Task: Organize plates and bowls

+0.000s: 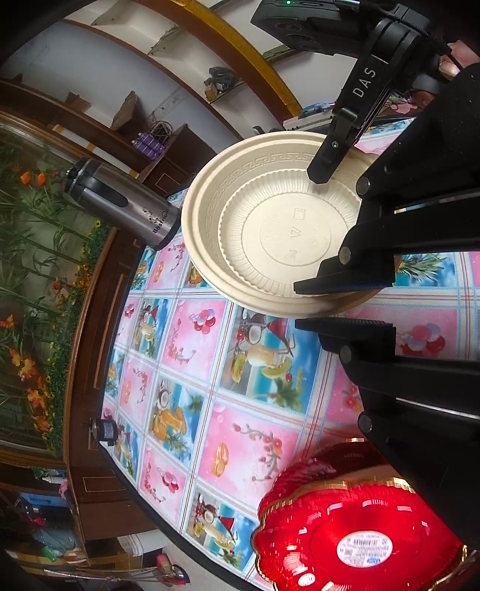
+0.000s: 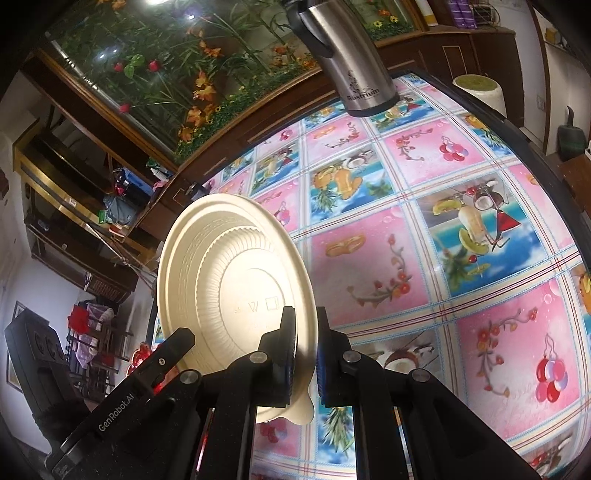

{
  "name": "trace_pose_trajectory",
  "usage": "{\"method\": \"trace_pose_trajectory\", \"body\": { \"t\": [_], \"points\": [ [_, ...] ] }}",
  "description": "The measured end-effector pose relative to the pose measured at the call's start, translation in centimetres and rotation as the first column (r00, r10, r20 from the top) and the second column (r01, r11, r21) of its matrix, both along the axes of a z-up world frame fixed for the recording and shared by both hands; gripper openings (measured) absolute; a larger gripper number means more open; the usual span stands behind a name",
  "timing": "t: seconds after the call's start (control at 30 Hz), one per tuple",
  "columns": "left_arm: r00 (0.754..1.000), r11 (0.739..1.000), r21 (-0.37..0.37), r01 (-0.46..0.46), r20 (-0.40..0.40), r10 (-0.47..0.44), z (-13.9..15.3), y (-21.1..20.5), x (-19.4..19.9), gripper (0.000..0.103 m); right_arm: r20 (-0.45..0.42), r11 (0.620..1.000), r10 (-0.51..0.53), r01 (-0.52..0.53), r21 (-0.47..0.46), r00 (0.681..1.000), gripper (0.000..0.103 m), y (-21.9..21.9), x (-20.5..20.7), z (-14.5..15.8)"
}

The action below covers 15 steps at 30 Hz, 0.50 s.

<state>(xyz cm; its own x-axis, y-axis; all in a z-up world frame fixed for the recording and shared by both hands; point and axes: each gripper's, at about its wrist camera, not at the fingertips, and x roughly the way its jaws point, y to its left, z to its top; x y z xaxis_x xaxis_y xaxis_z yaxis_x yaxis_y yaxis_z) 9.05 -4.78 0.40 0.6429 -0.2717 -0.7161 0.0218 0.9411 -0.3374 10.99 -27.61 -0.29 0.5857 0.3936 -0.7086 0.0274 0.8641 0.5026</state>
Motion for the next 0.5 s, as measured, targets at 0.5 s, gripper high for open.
{"method": "trace_pose_trajectory", "body": {
  "t": [0.5],
  "points": [
    [0.996,0.997,-0.013,-0.070,0.057,0.071,1.9,5.0,-3.4,0.009,0.060,0.995,0.097,-0.096,-0.018,0.993,0.010,5.2,-1.6,2.6]
  ]
}}
